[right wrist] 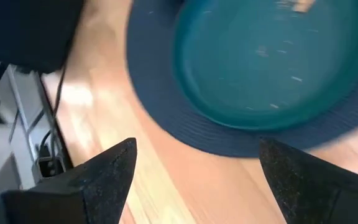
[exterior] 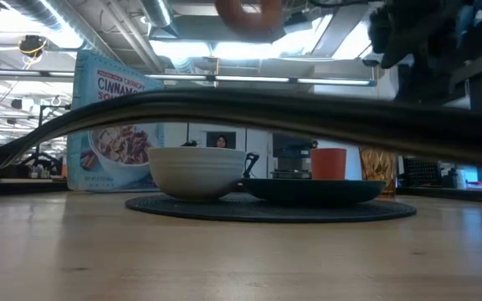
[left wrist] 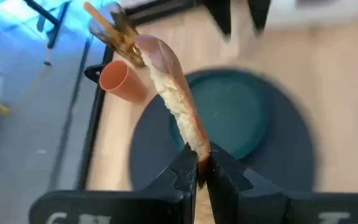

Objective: Arrange a breakfast setting
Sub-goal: Put the toasted bagel on top of the green plate on the blue table mat

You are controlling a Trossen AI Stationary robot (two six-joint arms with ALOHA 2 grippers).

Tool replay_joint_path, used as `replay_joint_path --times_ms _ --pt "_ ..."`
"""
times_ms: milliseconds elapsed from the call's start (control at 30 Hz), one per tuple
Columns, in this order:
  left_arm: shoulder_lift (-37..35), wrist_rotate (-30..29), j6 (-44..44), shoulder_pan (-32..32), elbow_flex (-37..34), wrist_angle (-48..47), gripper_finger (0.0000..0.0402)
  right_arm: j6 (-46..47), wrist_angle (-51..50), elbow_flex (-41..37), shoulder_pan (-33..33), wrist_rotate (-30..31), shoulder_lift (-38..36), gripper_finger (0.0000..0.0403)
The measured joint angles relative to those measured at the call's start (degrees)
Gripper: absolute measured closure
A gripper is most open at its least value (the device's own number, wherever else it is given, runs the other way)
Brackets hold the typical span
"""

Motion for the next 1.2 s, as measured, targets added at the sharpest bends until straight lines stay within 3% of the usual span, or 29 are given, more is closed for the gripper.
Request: replay_joint_path --times_ms 300,467,533,700,967,1200 --pt "16.1 0.8 38.5 9.2 0.0 12.0 0.038 9.6 -14.1 0.0 0.1 7.8 -11.9 0.0078" --pt "24.9 0.3 49.5 12.9 0.0 21.2 0.0383 14.3 -17.6 0.0 0.1 11.3 -16.4 0.0078" --pt "27.8 -2.6 53.4 13.8 0.0 22.4 0.0384 16.3 -18.9 0.0 0.1 11.5 -17.9 0.0078" --pt "31.7 -9.6 57.4 14.6 0.0 22.2 0.038 17.7 -20.4 0.0 0.1 11.3 -19.7 0.0078" --pt "31.6 -2.3 57.9 14.4 0.0 22.6 0.0362 17.4 -22.1 0.0 0.0 10.6 -19.7 0.0078" --pt "31.4 -2.4 56.8 14.5 0.0 21.9 0.0329 17.0 -22.8 0.0 0.0 9.8 -19.7 0.0078"
